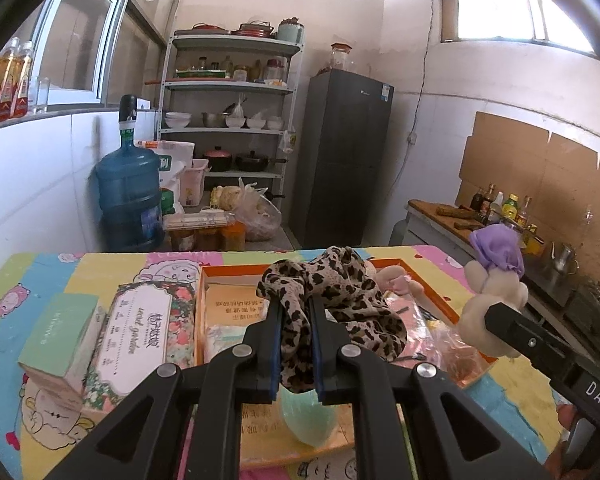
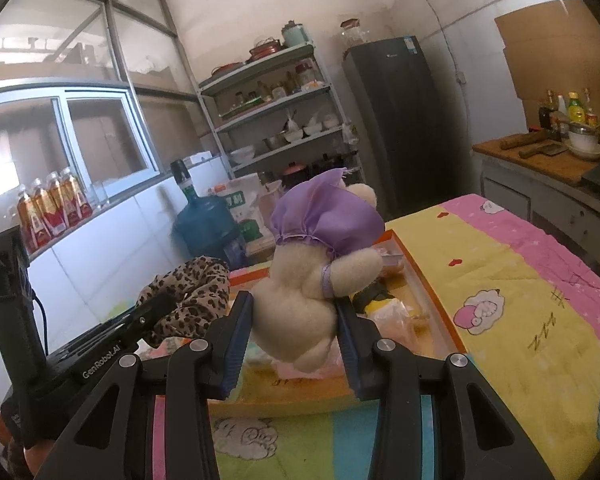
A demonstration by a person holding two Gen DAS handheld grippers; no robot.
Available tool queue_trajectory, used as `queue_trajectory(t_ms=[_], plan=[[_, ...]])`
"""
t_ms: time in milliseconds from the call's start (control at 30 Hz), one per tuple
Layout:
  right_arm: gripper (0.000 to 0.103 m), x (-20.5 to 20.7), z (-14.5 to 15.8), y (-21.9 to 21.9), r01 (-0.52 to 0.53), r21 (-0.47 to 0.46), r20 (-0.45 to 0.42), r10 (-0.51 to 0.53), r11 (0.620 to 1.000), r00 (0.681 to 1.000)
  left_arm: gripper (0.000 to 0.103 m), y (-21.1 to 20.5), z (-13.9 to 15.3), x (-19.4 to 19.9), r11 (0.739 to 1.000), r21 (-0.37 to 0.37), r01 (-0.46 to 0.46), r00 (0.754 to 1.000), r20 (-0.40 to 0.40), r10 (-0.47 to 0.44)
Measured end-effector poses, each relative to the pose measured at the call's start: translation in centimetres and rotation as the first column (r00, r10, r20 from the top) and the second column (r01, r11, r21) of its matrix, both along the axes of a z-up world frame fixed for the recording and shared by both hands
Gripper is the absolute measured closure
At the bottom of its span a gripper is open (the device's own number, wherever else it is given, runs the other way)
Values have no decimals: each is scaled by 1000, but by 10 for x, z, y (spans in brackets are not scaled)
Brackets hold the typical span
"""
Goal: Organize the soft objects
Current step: 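Carry the scrunchie and teddy bear with both tools over the box, then open left tool to drop the scrunchie in the box while right tool drops the bear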
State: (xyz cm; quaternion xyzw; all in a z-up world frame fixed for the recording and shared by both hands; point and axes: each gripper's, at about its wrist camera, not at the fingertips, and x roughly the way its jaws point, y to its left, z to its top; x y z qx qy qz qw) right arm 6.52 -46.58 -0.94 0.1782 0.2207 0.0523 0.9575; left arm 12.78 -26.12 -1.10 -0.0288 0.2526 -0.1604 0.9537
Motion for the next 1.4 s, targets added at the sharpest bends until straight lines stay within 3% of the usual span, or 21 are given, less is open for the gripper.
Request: queue_trajectory(t_ms=[567, 1167, 1267, 1400], plan=[[60, 48, -21, 3, -63, 16, -69, 64, 998, 996, 90, -12, -20, 30, 1000, 8, -13, 998, -58, 13], [58, 69, -45, 3, -91, 54, -141, 98, 994, 985, 90, -17, -45, 51, 1000, 17, -22, 990, -140, 25], [58, 70, -45, 4, -87, 53, -139, 94, 995, 986, 84, -15, -46, 53, 1000, 19, -25, 989, -146, 27], [58, 70, -45, 4, -86, 56, -139, 93, 995, 986, 67, -15, -46, 55, 1000, 16, -25, 988, -150, 27]])
